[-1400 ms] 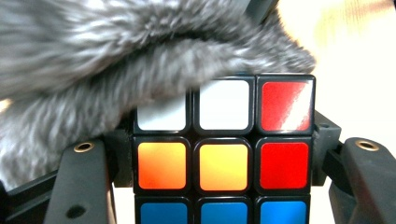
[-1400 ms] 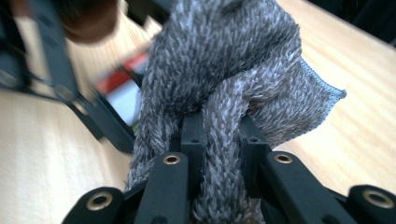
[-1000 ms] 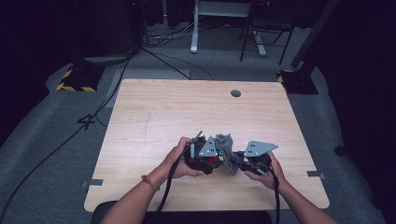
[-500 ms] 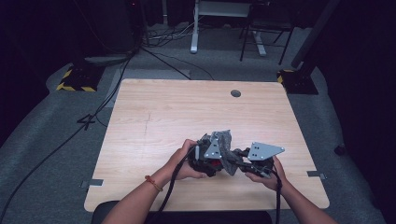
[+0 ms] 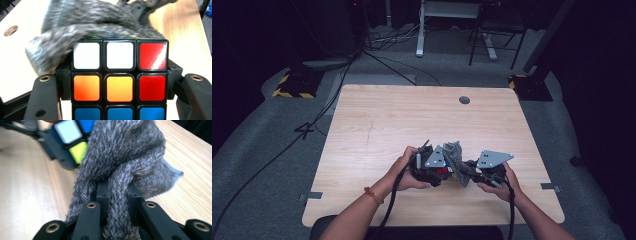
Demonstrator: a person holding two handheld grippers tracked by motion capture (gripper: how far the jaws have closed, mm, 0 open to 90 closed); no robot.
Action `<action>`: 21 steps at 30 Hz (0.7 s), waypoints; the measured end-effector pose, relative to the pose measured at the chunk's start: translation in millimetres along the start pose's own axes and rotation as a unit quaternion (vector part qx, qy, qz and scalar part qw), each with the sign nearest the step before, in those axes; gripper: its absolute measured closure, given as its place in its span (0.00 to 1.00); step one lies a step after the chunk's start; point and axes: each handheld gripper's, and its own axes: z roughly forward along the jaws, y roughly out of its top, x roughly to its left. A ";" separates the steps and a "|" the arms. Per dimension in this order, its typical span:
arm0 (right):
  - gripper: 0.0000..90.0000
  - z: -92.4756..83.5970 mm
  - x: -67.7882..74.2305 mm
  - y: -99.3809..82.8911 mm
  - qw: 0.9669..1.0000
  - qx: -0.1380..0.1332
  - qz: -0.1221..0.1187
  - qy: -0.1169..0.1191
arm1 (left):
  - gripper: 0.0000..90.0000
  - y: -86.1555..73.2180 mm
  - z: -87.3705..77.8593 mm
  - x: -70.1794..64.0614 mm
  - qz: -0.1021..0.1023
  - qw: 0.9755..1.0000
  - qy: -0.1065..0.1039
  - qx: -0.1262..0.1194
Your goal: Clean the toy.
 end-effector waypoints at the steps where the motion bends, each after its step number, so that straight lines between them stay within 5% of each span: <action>1: 0.86 -1.0 1.2 0.8 1.000 -0.003 -0.001 0.003 | 0.37 -0.3 -0.3 0.3 0.001 1.000 0.001 0.001; 7: 0.86 -11.7 11.7 17.7 0.998 -0.044 -0.025 0.023 | 0.37 -0.2 6.7 -3.0 0.001 1.000 -0.002 0.011; 12: 0.86 -7.9 12.8 21.4 0.999 -0.043 -0.026 0.006 | 0.37 -1.4 14.1 -6.8 -0.002 1.000 -0.016 0.017; 21: 0.86 6.6 -5.0 0.8 0.999 0.009 0.002 -0.038 | 0.37 2.7 4.4 -7.2 0.009 1.000 -0.008 0.000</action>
